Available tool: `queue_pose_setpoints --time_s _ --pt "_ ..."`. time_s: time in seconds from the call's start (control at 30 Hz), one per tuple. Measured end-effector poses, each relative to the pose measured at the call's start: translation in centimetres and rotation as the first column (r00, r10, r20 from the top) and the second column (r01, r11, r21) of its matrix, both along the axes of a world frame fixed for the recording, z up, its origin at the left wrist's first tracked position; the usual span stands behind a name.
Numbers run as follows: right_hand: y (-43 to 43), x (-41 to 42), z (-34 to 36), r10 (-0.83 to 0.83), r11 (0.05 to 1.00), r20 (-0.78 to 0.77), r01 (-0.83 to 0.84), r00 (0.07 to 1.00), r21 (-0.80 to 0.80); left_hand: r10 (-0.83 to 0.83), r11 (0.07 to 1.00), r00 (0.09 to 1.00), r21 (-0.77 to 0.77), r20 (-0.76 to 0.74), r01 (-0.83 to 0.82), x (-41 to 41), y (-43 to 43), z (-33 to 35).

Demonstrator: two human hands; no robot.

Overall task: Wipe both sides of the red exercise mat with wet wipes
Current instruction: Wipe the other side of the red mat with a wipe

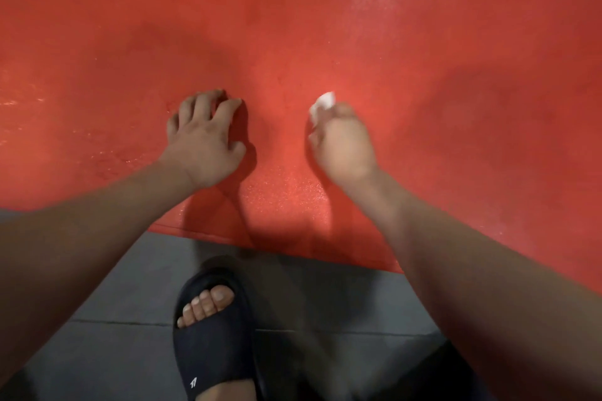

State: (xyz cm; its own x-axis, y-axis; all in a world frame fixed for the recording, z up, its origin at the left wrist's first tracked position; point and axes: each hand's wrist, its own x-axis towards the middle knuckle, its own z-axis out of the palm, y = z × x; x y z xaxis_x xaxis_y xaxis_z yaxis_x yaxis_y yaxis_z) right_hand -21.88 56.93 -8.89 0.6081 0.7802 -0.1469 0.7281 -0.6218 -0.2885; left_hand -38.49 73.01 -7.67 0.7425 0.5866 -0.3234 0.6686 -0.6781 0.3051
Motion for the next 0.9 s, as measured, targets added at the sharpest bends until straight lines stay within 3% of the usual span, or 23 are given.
queue_pose_setpoints --time_s 0.07,0.13,0.2,0.27,0.37,0.43,0.5,0.57,0.6,0.63,0.77,0.9 --pt "-0.9 -0.6 -0.1 0.284 0.959 0.010 -0.284 0.959 -0.011 0.000 1.000 1.000 0.010 -0.010 0.000 0.1 0.0 -0.1" --pt "-1.9 1.8 -0.2 0.291 0.956 0.048 -0.292 0.956 0.021 0.000 1.000 1.000 0.017 -0.024 0.000 0.0 0.0 -0.2" --pt "-3.1 5.8 -0.9 0.068 0.997 0.140 -0.065 0.988 -0.029 -0.008 1.000 0.999 0.022 -0.036 0.009 -0.2 0.2 -0.1" --pt "-4.4 8.7 -1.3 -0.207 0.975 0.220 0.221 0.953 -0.037 -0.026 0.999 0.999 0.030 -0.041 0.027 -0.2 0.3 0.1" --pt "-2.9 7.2 -0.9 -0.411 0.911 0.095 0.413 0.907 0.001 -0.036 0.999 0.998 0.029 -0.051 0.038 0.1 0.5 0.3" --pt "-1.1 4.2 -0.3 -0.361 0.932 -0.036 0.362 0.932 0.030 -0.032 0.999 0.998 0.042 -0.056 0.035 0.1 0.5 0.2" --pt "0.3 1.4 -0.1 -0.094 0.994 -0.046 0.096 0.995 0.048 -0.030 0.999 0.998 0.043 -0.059 0.033 0.1 0.4 0.1" --pt "0.2 0.6 -0.3 0.212 0.975 -0.008 -0.211 0.977 0.076 -0.028 0.998 0.998 0.046 -0.056 0.031 0.1 0.2 0.1" --pt "-0.1 1.4 -0.2 0.277 0.958 0.013 -0.278 0.961 0.069 -0.027 0.998 0.998 0.050 -0.055 0.029 0.0 0.2 0.1" --pt "-0.2 2.6 -0.2 0.276 0.958 0.031 -0.278 0.961 0.070 -0.026 0.998 0.998 0.057 -0.056 0.030 0.0 0.2 0.1" --pt "-0.1 7.0 -0.1 -0.029 0.988 0.021 0.026 0.999 0.153 -0.045 0.997 0.997 0.064 -0.067 0.050 0.0 0.5 0.1" --pt "0.2 6.6 0.3 -0.013 0.984 -0.064 0.024 0.998 0.178 -0.039 0.997 0.998 0.068 -0.056 0.043 -0.1 0.6 0.2"
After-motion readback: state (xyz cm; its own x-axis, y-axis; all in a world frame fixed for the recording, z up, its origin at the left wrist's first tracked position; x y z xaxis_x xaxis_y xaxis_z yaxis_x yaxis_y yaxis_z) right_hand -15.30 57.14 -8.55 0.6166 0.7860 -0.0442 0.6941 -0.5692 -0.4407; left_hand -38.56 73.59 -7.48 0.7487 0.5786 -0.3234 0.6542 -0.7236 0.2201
